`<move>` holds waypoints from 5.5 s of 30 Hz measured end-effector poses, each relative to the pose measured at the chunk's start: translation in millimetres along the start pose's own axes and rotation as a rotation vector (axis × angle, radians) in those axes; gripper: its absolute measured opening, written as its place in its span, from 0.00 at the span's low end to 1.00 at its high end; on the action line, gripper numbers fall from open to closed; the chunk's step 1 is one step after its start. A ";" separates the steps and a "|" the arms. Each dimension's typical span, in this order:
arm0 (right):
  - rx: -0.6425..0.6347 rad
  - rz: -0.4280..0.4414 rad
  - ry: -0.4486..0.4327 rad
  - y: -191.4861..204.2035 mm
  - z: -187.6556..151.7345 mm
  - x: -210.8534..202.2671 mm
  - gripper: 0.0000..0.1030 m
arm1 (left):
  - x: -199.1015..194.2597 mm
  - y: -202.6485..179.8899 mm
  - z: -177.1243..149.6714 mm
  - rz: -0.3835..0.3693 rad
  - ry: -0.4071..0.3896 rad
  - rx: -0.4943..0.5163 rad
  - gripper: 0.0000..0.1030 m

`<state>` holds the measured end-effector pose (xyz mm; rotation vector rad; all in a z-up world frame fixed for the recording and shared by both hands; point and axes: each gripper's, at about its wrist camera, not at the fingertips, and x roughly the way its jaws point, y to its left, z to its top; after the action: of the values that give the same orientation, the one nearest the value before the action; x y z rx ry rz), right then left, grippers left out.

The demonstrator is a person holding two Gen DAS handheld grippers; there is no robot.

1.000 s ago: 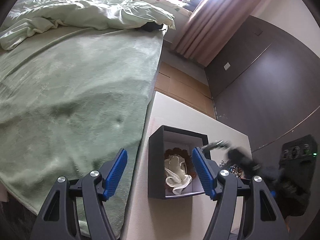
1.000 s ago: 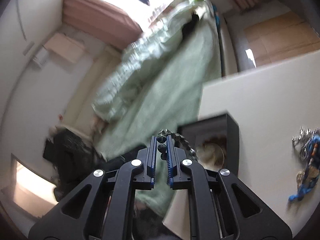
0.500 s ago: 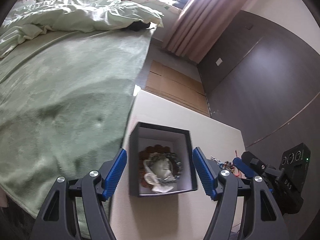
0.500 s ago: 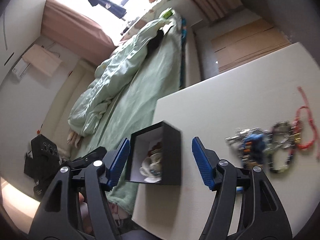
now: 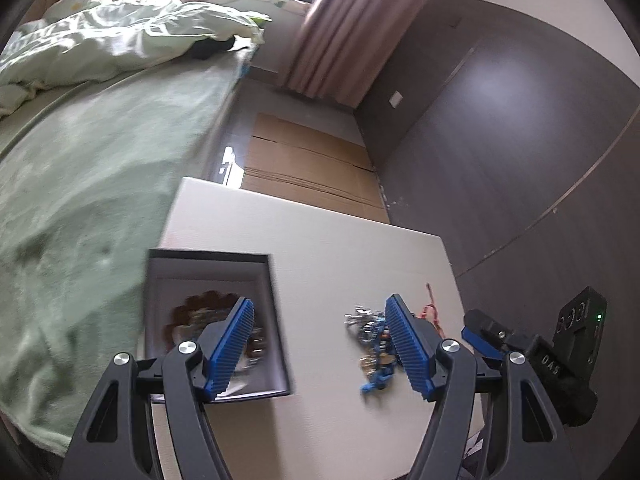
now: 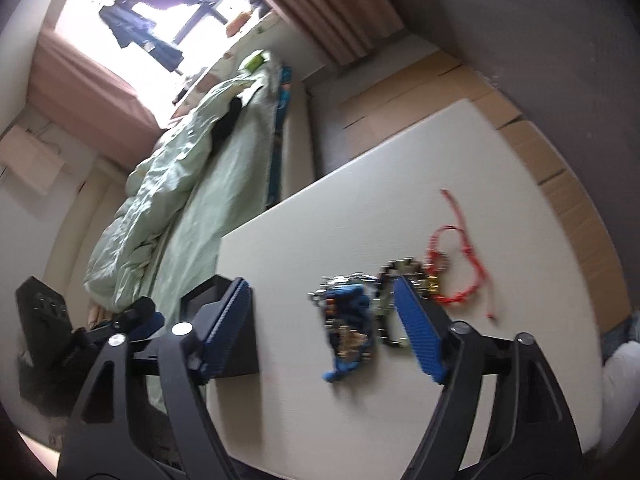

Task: Organize jewelry
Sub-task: 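Grasp the blue tasseled bracelet with the left tool, then grasp the red string bracelet with the right tool, then carry both bracelets into the black box and open both tools, then reach both tools to the remaining jewelry and grasp the gold butterfly with the left tool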

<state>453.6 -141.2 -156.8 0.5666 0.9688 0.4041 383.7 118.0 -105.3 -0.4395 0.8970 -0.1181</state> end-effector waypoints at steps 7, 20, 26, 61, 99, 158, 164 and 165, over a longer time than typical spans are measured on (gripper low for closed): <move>0.076 -0.054 -0.030 -26.5 -3.6 -16.0 0.75 | 39.1 -39.1 -8.5 -0.026 0.076 0.057 0.60; 0.084 -0.172 -0.033 -58.1 0.9 -8.0 0.68 | 118.4 -59.1 -39.2 -0.022 0.220 0.094 0.39; 0.118 -0.175 0.022 -77.9 4.8 12.7 0.53 | 149.5 -58.9 -53.4 0.009 0.301 0.113 0.29; -0.208 -0.355 0.063 -19.0 6.4 47.9 0.06 | 68.6 -54.8 -30.7 -0.131 0.146 0.008 0.06; -0.433 -0.055 -0.017 165.8 -30.0 23.6 0.06 | -43.2 71.1 3.1 0.058 0.010 -0.097 0.57; -0.186 -0.163 0.046 54.7 -24.4 -90.6 0.93 | -121.7 -42.3 -53.1 0.047 -0.124 0.071 0.87; -0.174 -0.198 0.038 30.7 -22.5 -81.7 0.93 | -97.8 -60.9 -54.7 0.055 -0.086 0.130 0.76; -0.168 -0.205 0.039 26.6 -22.0 -78.3 0.93 | -93.3 -60.4 -55.8 0.055 -0.078 0.129 0.75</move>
<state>392.8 -158.1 -99.0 0.3045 1.0090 0.3104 287.0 71.7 -42.3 -0.2967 0.8192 -0.1071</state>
